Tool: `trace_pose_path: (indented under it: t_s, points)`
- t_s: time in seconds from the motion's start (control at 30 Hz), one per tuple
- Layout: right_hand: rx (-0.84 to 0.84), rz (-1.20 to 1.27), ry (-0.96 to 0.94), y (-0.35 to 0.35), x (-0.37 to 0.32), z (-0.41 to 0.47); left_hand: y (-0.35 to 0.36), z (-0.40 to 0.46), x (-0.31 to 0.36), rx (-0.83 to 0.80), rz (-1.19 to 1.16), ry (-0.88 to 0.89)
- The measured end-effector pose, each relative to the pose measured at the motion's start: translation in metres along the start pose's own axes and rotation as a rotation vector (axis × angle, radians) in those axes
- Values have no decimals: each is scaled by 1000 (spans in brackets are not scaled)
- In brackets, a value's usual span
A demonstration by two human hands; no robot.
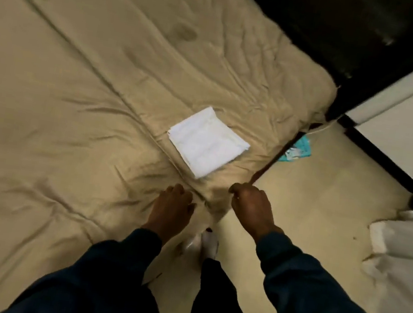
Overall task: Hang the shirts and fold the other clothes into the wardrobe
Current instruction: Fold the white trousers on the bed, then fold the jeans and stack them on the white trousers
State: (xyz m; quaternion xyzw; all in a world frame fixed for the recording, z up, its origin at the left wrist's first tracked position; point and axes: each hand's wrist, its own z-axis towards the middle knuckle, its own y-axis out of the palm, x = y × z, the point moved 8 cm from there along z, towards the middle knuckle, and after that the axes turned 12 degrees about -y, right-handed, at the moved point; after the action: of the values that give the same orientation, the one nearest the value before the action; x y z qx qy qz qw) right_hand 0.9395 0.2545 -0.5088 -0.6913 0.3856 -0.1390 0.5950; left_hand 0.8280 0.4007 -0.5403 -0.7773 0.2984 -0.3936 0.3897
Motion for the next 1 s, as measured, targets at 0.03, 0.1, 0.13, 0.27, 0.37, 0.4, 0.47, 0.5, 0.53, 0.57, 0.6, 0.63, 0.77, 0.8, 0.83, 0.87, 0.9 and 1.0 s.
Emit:
trace_pose_path:
  t_s: [0.03,0.1,0.13,0.27,0.37,0.4,0.47,0.5,0.53,0.57,0.6,0.63,0.77,0.8,0.83,0.87,0.9,1.0]
  points:
    - [12,11,35,-3,-5,-21,2,-13,2,-21,35,44]
    - [45,27,112,-2,-16,-64,4,-39,11,-33,92,156]
    - [59,43,144,0,-22,-82,6,-49,15,-57,116,195]
    - [151,130,301,10,-39,-162,4,-80,44,-76,252,370]
    - [217,115,440,23,-44,-225,4,-107,81,-88,299,509]
    - [223,106,481,28,-45,-243,7,-116,91,-96,304,534]
    - [232,106,594,40,-47,-288,19,-144,114,-147,301,612]
    - [233,107,654,47,-48,-313,28,-163,127,-179,294,676]
    - [232,106,699,52,-52,-333,37,-180,134,-224,270,726]
    - [246,111,742,59,-57,-352,47,-197,138,-283,241,759]
    - [284,99,790,64,-65,-379,59,-223,143,-352,221,809]
    - [327,68,825,65,-75,-401,68,-245,144,-410,215,844]
    - [536,6,1020,80,-139,-512,105,-340,126,-460,296,1005]
    - [561,37,1045,86,-157,-535,115,-364,120,-454,356,1078]
    - [605,72,1096,93,-178,-569,125,-398,118,-449,407,1149]
    - [653,82,1160,95,-196,-599,134,-425,115,-448,420,1203]
    - [698,54,1205,97,-213,-626,139,-453,114,-459,418,1231]
    - [728,-61,1359,113,-280,-705,161,-549,99,-540,459,1373]
